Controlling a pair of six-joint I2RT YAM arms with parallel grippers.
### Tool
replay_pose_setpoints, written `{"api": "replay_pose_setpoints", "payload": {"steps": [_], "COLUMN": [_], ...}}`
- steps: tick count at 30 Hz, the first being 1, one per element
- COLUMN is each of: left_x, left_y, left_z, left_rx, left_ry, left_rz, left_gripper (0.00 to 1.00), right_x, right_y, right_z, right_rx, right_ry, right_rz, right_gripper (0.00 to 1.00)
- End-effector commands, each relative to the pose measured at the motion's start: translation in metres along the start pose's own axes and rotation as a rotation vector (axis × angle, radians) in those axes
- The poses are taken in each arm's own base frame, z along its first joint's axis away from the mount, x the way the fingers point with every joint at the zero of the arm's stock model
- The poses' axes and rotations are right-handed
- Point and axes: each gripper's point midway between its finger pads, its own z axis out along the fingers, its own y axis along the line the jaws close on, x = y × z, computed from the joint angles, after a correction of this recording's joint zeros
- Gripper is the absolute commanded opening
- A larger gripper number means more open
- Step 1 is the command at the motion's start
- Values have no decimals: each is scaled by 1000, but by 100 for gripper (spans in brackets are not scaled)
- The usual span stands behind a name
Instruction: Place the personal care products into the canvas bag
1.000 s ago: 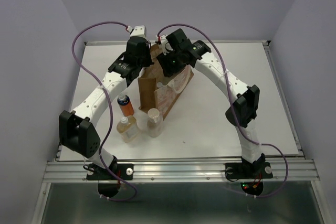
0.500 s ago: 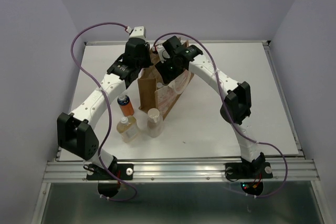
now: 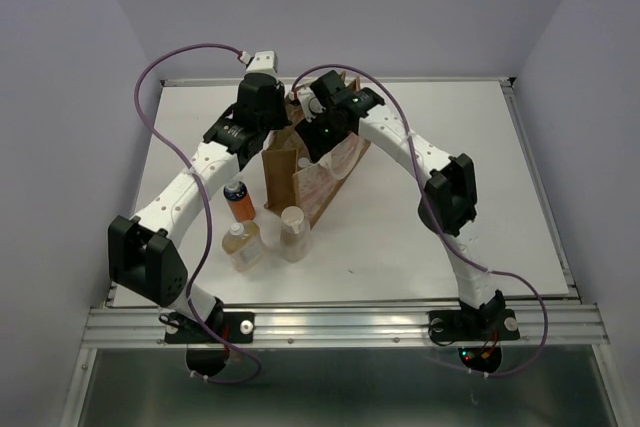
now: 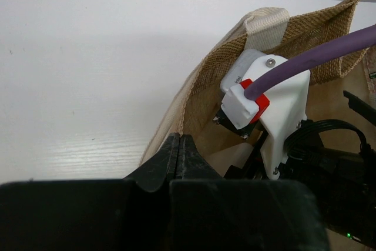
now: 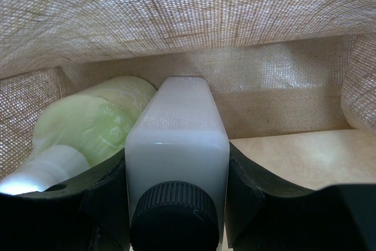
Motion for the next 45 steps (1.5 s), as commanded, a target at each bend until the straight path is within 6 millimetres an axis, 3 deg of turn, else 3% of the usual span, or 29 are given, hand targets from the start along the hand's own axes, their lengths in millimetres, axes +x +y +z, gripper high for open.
{"api": "replay_pose_setpoints", "payload": {"steps": [1, 2, 5, 8, 17, 21, 23, 29, 30, 31, 33, 36, 38, 39, 41, 42, 44, 45], "left_x": [-16, -16, -14, -14, -13, -14, -15, -18, -18, -18, -17, -18, -18, -18, -20, -20, -20, -19], "left_y": [-2, -2, -1, -2, -6, -6, -6, -3, -3, -2, -3, -4, -5, -5, -6, -6, -7, -7], "left_z": [-13, -13, -12, -11, -6, -6, -6, -5, -4, -4, -3, -3, -3, -3, -3, -3, -3, -2], "left_rx": [14, 14, 12, 11, 20, 21, 14, -11, -13, -14, -13, -9, -7, -2, -1, 1, 5, 5], "left_ry": [-56, -55, -49, -46, -35, -37, -36, -34, -33, -35, -32, -30, -31, -31, -35, -35, -34, -30], "left_rz": [-6, -5, -4, -4, -16, -18, -23, -32, -31, -34, -35, -35, -36, -33, -33, -31, -30, -29], "left_gripper": [0, 0, 0, 0, 0, 0, 0, 0, 0, 0, 0, 0, 0, 0, 0, 0, 0, 0], "right_x": [3, 5, 7, -3, -51, -68, -77, -108, -114, -119, -124, -113, -100, -92, -72, -61, -36, -17], "right_y": [1, -1, -7, -12, -9, -8, -11, -1, 2, 11, 21, 43, 62, 72, 95, 105, 122, 138], "right_z": [2, 1, -3, -12, -61, -90, -104, -165, -174, -195, -211, -229, -231, -245, -255, -247, -251, -241], "right_rx": [-17, -7, 38, 78, 93, 112, 138, 136, 125, 95, 61, -24, -122, -152, -261, -316, -375, -436], "right_ry": [0, 6, 11, -19, -180, -257, -300, -474, -506, -552, -602, -624, -610, -622, -619, -582, -553, -514], "right_rz": [43, 49, 69, 90, 89, 82, 81, 62, 54, 34, -8, -112, -164, -233, -359, -359, -486, -542], "right_gripper": [10, 13, 61, 73, 85, 100, 100, 100, 100, 100, 100, 100, 100, 100, 100, 100, 100, 100]}}
